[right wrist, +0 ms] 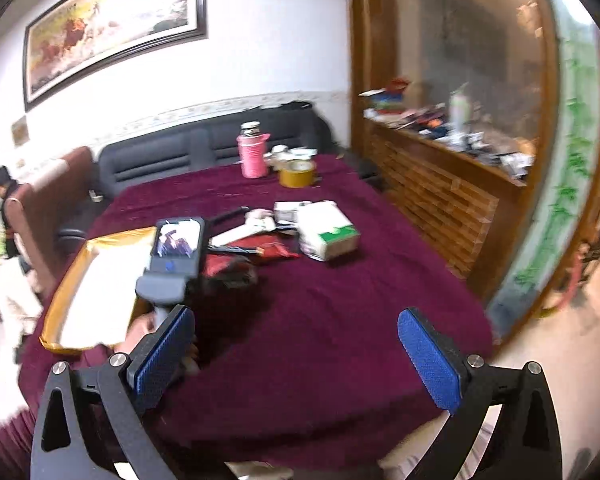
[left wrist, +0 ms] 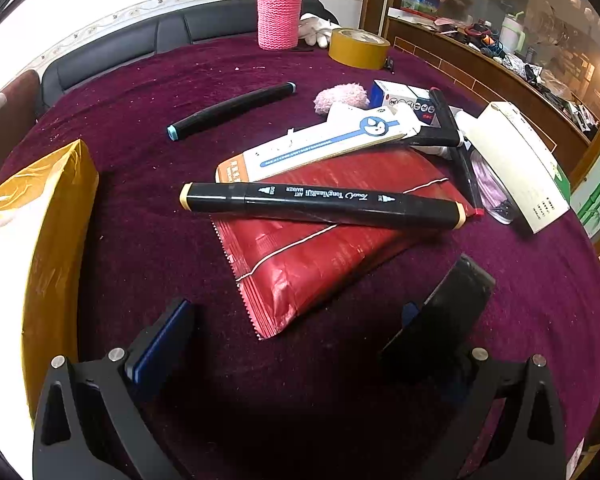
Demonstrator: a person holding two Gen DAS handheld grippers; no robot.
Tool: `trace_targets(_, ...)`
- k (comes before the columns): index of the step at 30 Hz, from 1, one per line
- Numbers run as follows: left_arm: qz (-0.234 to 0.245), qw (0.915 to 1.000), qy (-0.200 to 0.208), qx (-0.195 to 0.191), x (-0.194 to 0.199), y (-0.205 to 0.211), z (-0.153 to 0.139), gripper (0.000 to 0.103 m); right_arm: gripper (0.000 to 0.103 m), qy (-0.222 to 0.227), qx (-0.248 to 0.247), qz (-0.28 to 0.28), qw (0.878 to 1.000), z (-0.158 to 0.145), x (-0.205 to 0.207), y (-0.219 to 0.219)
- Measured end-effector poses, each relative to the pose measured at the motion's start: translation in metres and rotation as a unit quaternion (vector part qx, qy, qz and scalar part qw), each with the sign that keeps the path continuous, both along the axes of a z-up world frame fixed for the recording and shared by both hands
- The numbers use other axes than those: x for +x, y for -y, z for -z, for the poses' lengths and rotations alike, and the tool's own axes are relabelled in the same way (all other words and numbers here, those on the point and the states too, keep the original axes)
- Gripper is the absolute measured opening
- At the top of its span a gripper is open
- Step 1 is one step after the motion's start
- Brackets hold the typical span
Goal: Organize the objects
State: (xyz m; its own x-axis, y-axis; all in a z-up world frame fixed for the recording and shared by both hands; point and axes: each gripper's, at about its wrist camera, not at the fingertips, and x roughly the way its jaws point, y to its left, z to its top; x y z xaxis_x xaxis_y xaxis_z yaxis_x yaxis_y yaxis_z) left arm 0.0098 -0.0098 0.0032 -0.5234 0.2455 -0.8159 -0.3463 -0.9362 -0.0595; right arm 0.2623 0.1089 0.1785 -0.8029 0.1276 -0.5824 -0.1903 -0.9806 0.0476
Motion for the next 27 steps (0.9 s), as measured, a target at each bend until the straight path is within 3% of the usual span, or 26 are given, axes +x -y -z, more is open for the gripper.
trace_targets(8, -0.002, 1.0000, -0.001, -0.001, 0.000, -0.001, 0.000, 0.103, 0.103, 0.012, -0.063, -0.129, 0.990, 0.016, -0.165, 0.053)
trace_targets(14, -0.002, 1.0000, -0.001, -0.001, 0.000, -0.001, 0.000, 0.103, 0.103, 0.043, -0.087, -0.231, 0.968, 0.039, -0.277, 0.101)
trace_targets(16, -0.003, 1.0000, -0.001, -0.001, 0.001, 0.000, 0.000, 0.103, 0.103, 0.059, -0.098, -0.272, 0.955, 0.041, -0.306, 0.111)
trace_targets(20, -0.003, 1.0000, -0.001, -0.001, 0.001, 0.000, 0.000, 0.103, 0.103, 0.076, -0.120, -0.329, 0.934, 0.036, -0.322, 0.105)
trace_targets(27, -0.004, 1.0000, -0.001, -0.001, 0.001, 0.000, 0.000, 0.103, 0.103, -0.003, -0.121, -0.323, 0.939, 0.023, -0.295, 0.060)
